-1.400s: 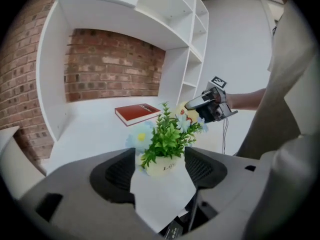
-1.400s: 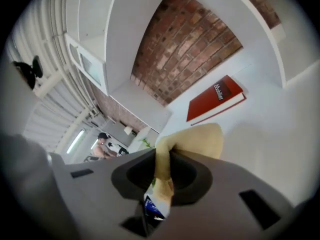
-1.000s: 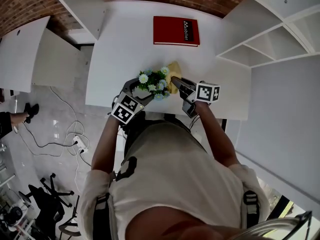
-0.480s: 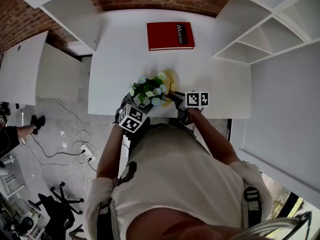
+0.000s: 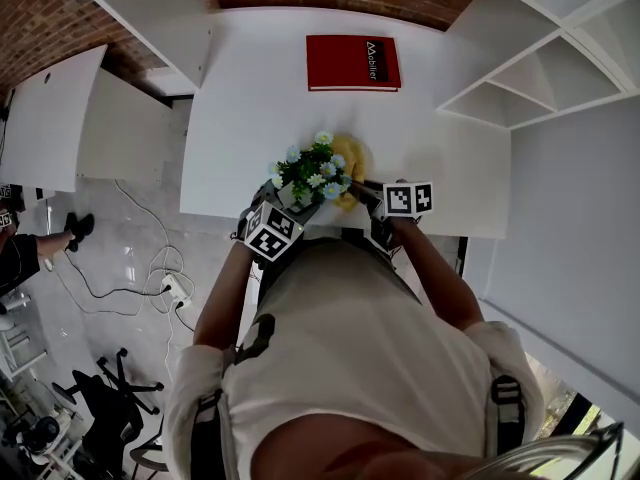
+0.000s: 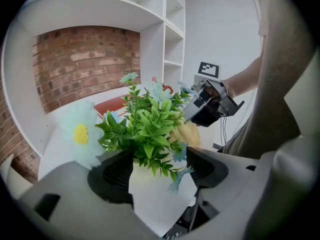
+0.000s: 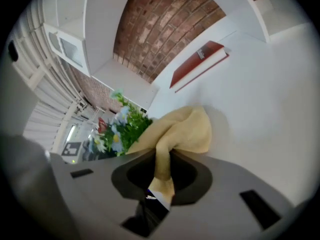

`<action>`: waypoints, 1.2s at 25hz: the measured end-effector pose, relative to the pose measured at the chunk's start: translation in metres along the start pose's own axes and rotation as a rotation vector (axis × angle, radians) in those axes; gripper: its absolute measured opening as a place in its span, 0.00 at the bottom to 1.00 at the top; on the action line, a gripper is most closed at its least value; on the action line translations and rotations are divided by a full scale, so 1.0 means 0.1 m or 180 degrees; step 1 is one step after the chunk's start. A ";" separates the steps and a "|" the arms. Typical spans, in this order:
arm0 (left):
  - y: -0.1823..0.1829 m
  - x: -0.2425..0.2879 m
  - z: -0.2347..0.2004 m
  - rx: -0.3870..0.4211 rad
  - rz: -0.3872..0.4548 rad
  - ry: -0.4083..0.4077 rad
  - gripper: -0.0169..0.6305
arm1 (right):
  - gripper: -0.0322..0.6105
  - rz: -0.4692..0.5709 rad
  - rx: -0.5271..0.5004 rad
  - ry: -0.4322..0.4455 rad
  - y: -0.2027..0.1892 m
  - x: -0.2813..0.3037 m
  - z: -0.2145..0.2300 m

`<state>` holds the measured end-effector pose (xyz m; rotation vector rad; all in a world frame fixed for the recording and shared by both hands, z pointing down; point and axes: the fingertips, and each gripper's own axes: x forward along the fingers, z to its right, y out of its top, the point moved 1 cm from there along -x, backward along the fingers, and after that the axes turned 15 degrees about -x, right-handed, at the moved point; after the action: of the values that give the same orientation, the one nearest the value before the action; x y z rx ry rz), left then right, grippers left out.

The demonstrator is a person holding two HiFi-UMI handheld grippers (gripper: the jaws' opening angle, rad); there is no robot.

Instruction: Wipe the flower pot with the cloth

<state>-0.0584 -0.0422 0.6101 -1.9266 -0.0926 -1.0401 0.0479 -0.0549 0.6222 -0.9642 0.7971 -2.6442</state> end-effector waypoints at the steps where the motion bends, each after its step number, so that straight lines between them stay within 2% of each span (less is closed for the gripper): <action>1: 0.00 0.00 0.03 -0.0020 -0.0006 -0.0031 0.54 | 0.16 0.0146 0.0029 0.0048 0.12 -0.06 -0.02; 4: 0.10 -0.07 0.08 -0.0136 0.0112 -0.0123 0.54 | 0.16 0.0641 0.0256 0.0199 0.47 -0.24 -0.03; 7: 0.23 -0.15 0.02 -0.0121 0.0187 -0.0151 0.54 | 0.16 0.0867 0.0344 0.0263 0.62 -0.32 -0.04; 10: 0.17 -0.09 -0.06 0.0210 -0.0024 -0.0107 0.54 | 0.16 0.0783 0.0255 0.0257 0.56 -0.25 -0.11; 12: 0.05 -0.02 -0.10 0.0325 -0.0155 -0.0076 0.54 | 0.16 0.0678 0.0189 0.0234 0.46 -0.14 -0.16; 20: 0.06 0.04 -0.02 -0.0020 0.0003 -0.0003 0.54 | 0.16 0.0496 0.0402 0.0076 0.09 0.07 -0.09; 23: 0.07 0.06 0.06 -0.0091 0.0019 0.0061 0.54 | 0.16 0.0325 0.0535 -0.0060 -0.11 0.12 0.00; 26: 0.06 0.08 0.16 -0.0139 0.0023 0.0000 0.54 | 0.16 0.0246 0.0710 -0.0164 -0.28 0.14 0.09; 30: 0.11 -0.05 0.17 -0.0284 0.0166 -0.0066 0.54 | 0.16 0.0167 0.0674 -0.0228 -0.35 0.12 0.13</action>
<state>-0.0463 -0.0341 0.5950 -2.0097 -0.0075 -1.0046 0.0465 -0.0361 0.6568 -0.9611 0.5070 -2.5692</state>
